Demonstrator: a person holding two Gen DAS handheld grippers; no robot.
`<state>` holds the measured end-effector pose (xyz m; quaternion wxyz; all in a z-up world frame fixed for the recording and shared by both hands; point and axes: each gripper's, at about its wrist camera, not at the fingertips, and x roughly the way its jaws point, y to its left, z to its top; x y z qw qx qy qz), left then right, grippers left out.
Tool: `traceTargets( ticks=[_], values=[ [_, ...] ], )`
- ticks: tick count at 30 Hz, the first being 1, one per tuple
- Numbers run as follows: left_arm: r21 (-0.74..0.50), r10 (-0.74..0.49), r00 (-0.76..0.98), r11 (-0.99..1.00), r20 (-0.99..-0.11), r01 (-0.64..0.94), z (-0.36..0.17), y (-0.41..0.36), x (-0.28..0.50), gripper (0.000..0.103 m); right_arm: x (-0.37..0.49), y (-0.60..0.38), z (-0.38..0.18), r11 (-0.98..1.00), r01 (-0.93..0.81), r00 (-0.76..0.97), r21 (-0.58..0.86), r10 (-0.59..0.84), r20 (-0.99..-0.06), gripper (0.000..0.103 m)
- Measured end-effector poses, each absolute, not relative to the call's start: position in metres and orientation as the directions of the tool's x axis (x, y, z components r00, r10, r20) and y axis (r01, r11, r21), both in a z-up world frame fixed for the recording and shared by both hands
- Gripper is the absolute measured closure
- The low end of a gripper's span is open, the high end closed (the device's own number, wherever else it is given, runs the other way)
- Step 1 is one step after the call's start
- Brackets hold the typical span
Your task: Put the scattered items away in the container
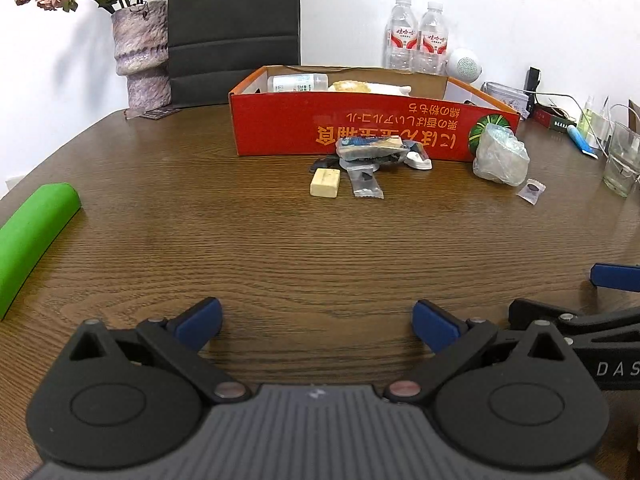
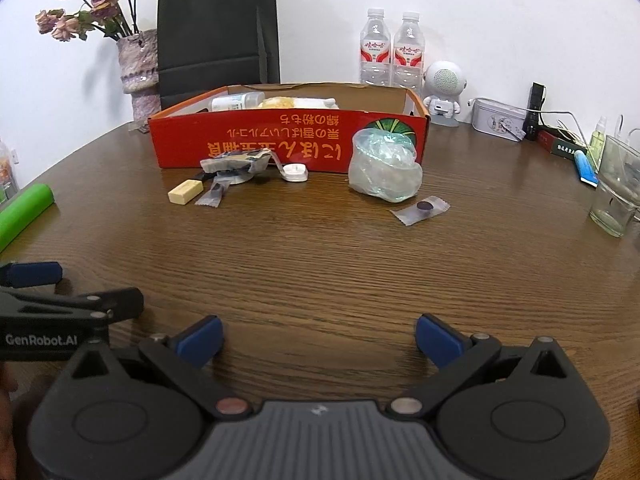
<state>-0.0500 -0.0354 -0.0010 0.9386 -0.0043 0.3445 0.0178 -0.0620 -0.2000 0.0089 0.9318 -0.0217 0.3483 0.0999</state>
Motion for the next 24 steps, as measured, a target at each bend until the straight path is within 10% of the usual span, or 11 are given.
traceTargets(
  ticks=[24],
  values=[
    [0.004,0.03,0.762,0.999,-0.647,-0.036,-0.0007,-0.0351,-0.0501,0.0,-0.062,-0.2009,0.0097,0.981,-0.19,0.742,0.035,0.166,-0.65,0.0]
  ],
)
